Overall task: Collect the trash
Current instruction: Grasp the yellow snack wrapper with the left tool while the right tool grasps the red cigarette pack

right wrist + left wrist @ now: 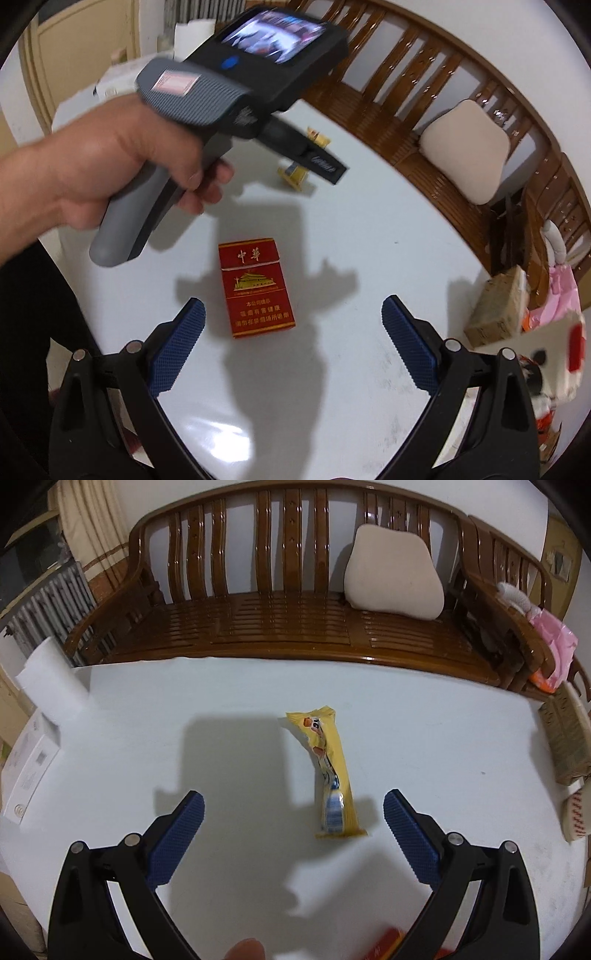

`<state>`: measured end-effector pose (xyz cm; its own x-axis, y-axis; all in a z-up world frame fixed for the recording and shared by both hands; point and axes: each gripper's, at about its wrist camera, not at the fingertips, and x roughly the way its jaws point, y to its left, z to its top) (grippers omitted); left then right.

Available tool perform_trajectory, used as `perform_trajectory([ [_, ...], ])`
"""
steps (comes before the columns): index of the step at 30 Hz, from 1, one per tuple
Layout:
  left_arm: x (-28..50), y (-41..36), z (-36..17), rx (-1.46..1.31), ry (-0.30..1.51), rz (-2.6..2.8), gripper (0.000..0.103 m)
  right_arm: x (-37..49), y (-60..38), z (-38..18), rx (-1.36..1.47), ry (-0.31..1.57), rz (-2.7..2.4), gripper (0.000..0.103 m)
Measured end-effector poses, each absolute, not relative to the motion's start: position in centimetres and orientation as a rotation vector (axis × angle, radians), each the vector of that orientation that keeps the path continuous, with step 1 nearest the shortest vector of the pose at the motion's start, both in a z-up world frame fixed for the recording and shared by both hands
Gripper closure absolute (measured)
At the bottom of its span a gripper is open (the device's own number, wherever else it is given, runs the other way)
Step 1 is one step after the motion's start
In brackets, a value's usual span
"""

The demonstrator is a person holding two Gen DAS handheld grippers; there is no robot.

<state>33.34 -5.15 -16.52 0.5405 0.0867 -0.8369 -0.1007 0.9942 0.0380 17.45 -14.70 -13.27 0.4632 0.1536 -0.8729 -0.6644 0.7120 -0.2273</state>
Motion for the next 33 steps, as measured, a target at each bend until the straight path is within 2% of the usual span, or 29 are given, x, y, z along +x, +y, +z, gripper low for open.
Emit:
perform_trajectory([
  [17,36.5,-5.7,-20.7,0.009,1.068,0.077,0.008,19.9,-13.1,-20.1,-0.661,1.070,0.605,0.009],
  [28,37.6,-6.0,-21.5,-0.032,1.090,0.058,0.008,20.7,-13.2,-21.8,-0.633,1.103,0.602,0.009],
  [31,37.6,-5.9,-21.4,-0.046,1.087,0.058,0.014,21.0,-13.5,-21.7,-0.601,1.108,0.616,0.011],
  [33,37.6,-6.0,-21.1,-0.046,1.081,0.057,0.030,20.4,-13.2,-21.6,-0.591,1.107,0.636,0.019],
])
